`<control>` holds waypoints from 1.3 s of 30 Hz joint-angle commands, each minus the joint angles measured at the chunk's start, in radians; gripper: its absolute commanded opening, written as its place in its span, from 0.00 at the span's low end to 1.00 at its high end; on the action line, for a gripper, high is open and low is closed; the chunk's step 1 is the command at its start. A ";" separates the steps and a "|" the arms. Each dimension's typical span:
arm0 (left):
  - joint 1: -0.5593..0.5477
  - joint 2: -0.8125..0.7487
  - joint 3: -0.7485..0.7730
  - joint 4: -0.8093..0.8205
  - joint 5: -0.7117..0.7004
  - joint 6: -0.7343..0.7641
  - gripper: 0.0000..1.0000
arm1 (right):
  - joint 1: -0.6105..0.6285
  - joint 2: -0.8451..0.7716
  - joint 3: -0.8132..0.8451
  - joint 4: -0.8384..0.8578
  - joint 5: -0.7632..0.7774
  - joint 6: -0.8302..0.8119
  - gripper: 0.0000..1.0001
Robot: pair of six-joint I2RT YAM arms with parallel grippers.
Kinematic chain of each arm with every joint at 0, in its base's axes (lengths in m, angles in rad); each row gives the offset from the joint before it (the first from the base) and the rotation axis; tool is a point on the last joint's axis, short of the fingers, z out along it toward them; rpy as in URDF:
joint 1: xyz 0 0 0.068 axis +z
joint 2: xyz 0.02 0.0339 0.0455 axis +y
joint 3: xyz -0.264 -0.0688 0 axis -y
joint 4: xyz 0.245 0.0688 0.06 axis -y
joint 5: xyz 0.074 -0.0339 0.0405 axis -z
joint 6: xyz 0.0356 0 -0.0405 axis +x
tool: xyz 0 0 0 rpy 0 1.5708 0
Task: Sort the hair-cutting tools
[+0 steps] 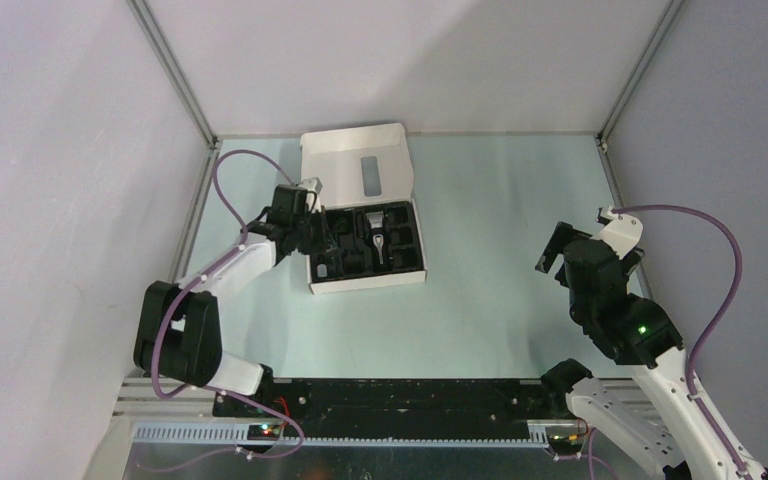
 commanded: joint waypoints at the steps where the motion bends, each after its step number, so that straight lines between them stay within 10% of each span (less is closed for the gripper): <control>1: 0.004 0.005 0.048 0.010 -0.001 0.005 0.11 | -0.004 -0.004 -0.002 0.006 0.027 0.011 0.99; 19: 0.003 0.017 0.058 -0.030 -0.034 0.006 0.16 | -0.006 -0.012 -0.002 0.004 0.025 0.012 0.99; 39: -0.063 0.081 0.077 -0.116 -0.102 -0.027 0.00 | -0.005 -0.033 -0.001 -0.005 0.020 0.014 0.99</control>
